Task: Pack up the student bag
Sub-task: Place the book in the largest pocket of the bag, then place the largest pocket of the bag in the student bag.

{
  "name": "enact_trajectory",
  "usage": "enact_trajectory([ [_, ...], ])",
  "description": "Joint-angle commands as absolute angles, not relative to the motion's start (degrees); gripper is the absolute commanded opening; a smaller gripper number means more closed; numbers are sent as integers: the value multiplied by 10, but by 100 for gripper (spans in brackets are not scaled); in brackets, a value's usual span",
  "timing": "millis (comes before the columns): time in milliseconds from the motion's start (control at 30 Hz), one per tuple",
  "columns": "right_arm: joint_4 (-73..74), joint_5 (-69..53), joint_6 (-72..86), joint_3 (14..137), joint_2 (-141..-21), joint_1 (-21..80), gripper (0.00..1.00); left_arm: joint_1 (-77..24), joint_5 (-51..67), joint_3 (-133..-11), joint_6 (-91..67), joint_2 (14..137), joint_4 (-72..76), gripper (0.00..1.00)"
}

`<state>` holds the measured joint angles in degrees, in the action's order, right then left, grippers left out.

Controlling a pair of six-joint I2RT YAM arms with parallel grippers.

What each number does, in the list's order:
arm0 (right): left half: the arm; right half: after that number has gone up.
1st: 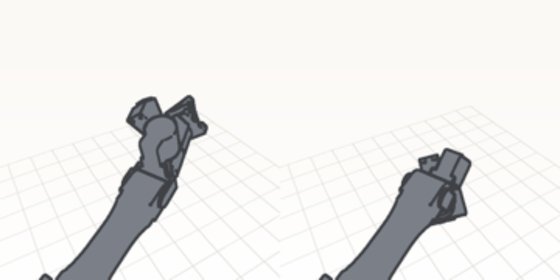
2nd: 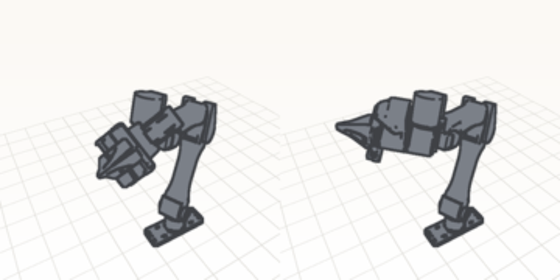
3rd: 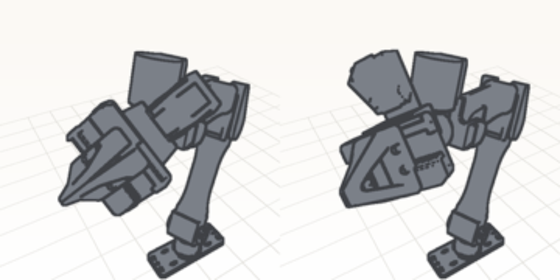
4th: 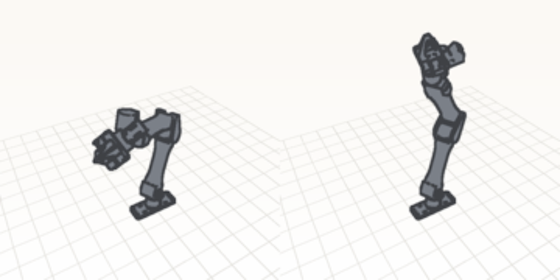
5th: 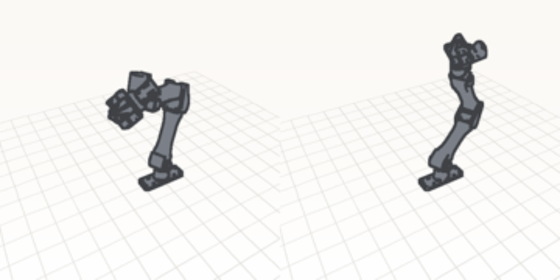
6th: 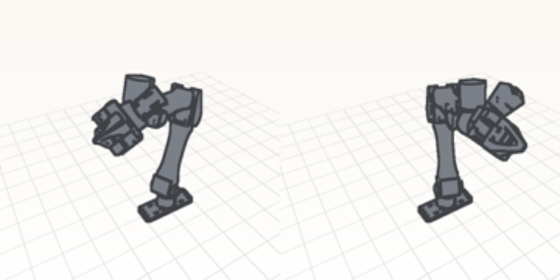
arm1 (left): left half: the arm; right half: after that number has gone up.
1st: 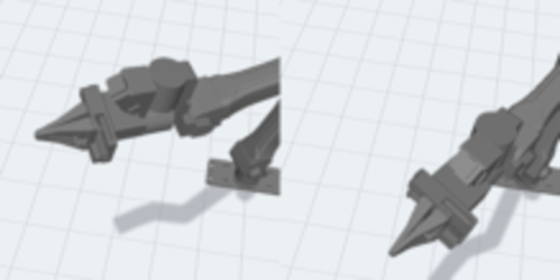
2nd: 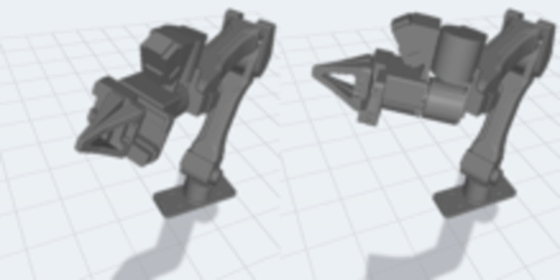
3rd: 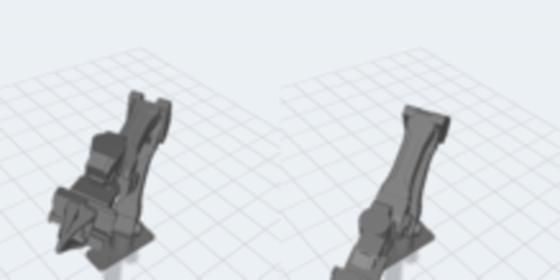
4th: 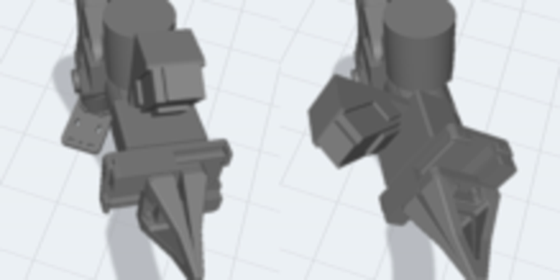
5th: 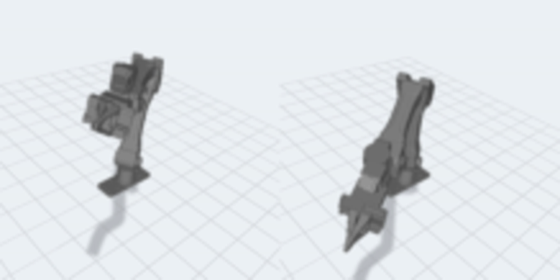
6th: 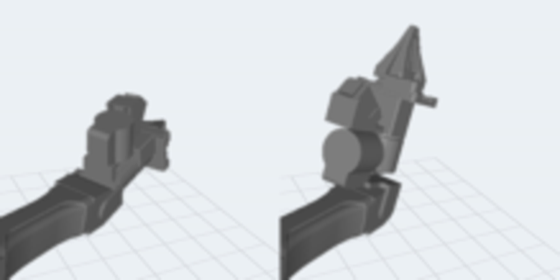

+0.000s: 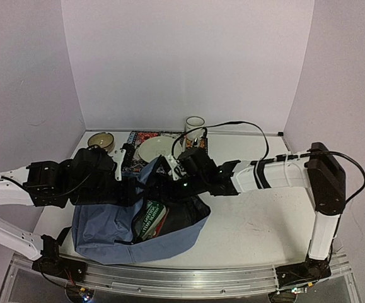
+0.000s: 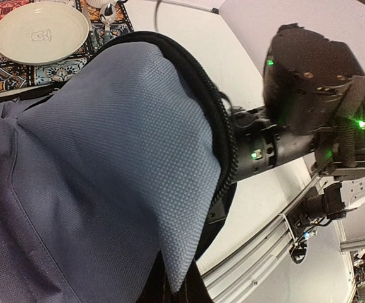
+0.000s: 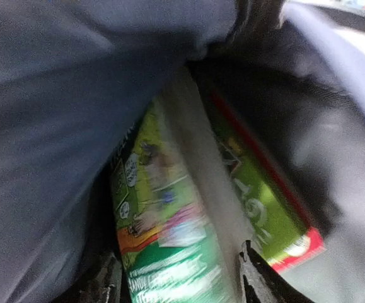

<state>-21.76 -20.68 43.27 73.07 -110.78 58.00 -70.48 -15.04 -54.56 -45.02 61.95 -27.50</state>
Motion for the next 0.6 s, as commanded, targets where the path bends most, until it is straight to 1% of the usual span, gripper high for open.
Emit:
enact_trajectory([
  [0, -200, -128, 379, 704, -1022, 578, 68, -709, -161, -548, -459, 607, -242, 0],
  [167, -168, -78, 354, 657, -959, 578, 69, -709, -166, -545, -458, 607, -241, 0],
  [267, -140, -28, 339, 630, -923, 578, 69, -709, -159, -543, -454, 614, -240, 0],
  [400, -107, 48, 325, 596, -879, 572, 68, -710, -127, -544, -446, 647, -233, 0],
  [567, -72, 95, 309, 573, -838, 549, 68, -711, -49, -531, -436, 716, -206, 5],
])
